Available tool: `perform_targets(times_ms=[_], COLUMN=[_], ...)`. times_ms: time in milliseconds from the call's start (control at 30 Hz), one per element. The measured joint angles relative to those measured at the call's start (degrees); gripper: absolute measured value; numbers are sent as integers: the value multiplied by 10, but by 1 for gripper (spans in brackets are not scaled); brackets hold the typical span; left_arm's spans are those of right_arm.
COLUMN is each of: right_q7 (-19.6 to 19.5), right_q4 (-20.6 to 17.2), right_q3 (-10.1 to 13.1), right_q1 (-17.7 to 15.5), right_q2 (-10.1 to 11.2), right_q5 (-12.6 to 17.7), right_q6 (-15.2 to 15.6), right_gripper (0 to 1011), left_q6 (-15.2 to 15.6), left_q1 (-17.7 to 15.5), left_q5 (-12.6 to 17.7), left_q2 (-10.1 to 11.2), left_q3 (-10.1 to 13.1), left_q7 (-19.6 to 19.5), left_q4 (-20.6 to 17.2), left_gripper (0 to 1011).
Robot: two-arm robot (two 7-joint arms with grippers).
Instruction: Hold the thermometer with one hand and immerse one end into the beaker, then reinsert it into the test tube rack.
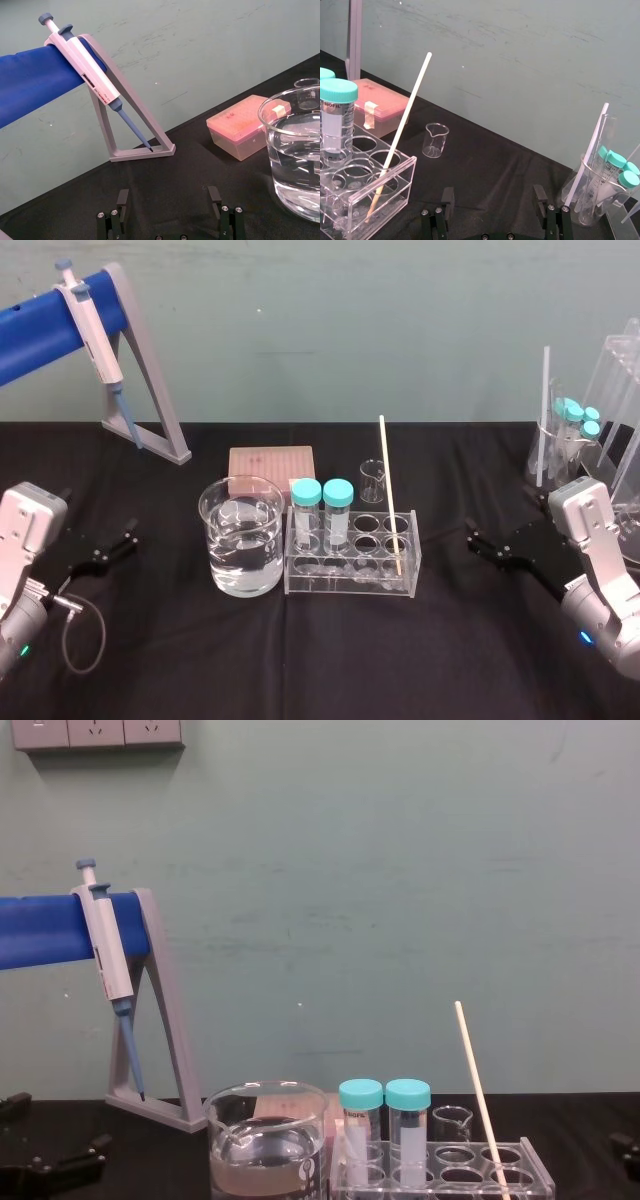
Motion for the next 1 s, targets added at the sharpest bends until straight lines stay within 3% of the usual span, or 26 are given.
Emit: perform_targets(times_ms=[267, 400, 567, 767, 833, 1000], right_q7=[1, 38, 85, 115, 124, 149], right_q4=[2, 7, -19, -85, -109, -155], right_q3=[0, 0, 16, 51, 64, 94], right_q1=[0, -1, -6, -21, -25, -18], right_q2=[-2, -6, 4, 23, 29, 39], right_q5=[0, 16, 51, 93, 111, 169], right_q6=[0, 0, 7, 36, 56, 147], right_gripper=[1003, 1003, 1003, 1003, 1003, 1003], left_q6=[0, 0, 0, 0, 0, 0], left_q1=[0, 0, 0, 0, 0, 0], left_q5=[0, 0, 0, 0, 0, 0], left_q2=[0, 0, 0, 0, 0, 0], left_q3=[0, 0, 0, 0, 0, 0], left_q7=[0, 0, 0, 0, 0, 0], left_q4=[0, 0, 0, 0, 0, 0], left_gripper=[1004, 1004, 1004, 1004, 1004, 1004])
